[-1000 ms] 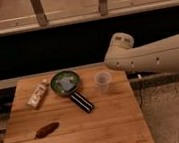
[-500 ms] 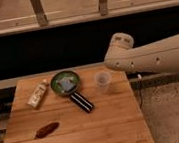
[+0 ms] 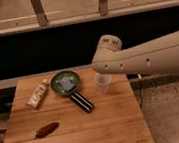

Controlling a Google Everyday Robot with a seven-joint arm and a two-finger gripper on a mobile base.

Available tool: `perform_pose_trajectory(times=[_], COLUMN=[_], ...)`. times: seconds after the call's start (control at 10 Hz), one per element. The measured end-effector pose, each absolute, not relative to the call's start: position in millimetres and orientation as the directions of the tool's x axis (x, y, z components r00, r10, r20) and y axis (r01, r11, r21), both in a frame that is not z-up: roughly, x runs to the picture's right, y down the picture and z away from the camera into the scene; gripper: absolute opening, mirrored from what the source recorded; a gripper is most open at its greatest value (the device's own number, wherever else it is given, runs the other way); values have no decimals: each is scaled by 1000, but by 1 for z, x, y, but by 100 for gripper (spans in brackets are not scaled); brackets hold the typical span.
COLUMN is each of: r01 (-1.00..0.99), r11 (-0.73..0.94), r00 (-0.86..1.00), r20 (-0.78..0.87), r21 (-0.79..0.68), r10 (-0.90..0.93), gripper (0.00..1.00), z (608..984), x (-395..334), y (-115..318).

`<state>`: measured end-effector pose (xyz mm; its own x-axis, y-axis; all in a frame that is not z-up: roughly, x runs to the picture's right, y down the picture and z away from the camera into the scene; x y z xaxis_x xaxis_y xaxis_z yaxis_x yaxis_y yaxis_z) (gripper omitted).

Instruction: Push the eraser across the table

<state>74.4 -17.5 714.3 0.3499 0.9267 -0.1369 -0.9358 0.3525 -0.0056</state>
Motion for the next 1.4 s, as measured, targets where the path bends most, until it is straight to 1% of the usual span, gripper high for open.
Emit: perform_pose_trajectory(times=[0.4,0.9,1.1,1.4], r01=[-909,-858,-849,-849], r11=[405,422,415,414], r00=[416,491,498,498], r20=[-158,-224,-236,-238], r21=[-102,-292,-327,-328], r10=[895,842,834,834], gripper=[0,0,0,0], z=[718,745,750,751], x=[48,2,-6,-6], y=[-5,31,38,39])
